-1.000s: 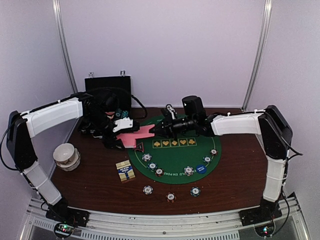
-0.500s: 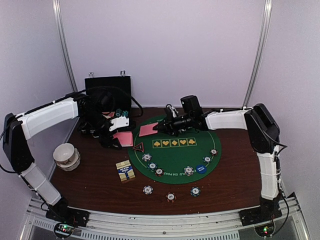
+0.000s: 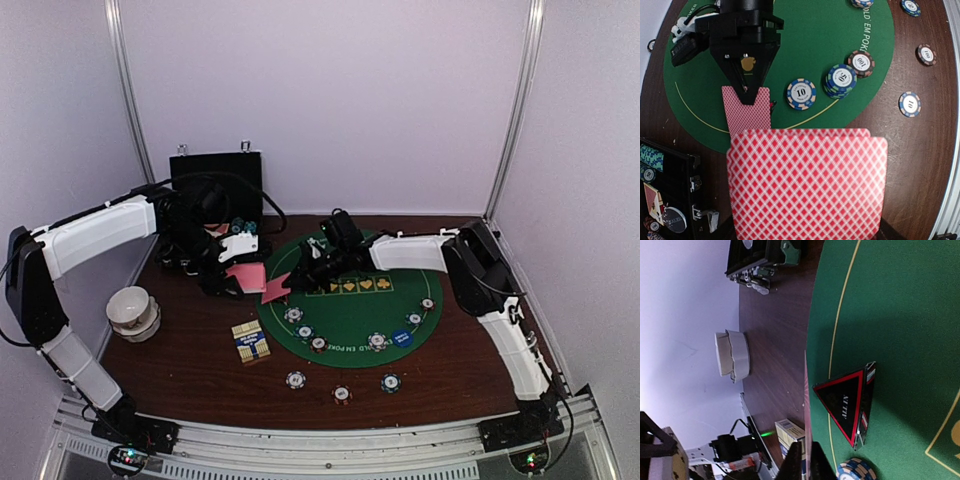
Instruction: Distribute texas hold em gaming equipment
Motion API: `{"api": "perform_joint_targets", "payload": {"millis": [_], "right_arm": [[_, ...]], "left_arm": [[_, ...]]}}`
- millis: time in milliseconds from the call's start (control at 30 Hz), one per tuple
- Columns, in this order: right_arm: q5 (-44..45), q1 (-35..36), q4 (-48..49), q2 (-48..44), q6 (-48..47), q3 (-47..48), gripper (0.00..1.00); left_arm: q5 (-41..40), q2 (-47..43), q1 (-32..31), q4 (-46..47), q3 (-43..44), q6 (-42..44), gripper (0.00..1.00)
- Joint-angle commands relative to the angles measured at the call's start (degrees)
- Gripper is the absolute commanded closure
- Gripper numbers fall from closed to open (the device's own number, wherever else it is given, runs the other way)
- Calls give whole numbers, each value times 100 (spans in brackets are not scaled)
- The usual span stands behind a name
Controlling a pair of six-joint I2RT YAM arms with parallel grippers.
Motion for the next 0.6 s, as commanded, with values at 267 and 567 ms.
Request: {"api": "perform_joint_targets", "payload": {"millis": [267, 567], "right_arm": [[1024, -34, -1754, -312, -1325, 350, 60], [1149, -91, -1657, -1052, -1377, -92, 47]], "left_arm": [[188, -214, 40, 70, 46, -86, 100], [203, -183, 37, 75, 95, -151, 100]]}}
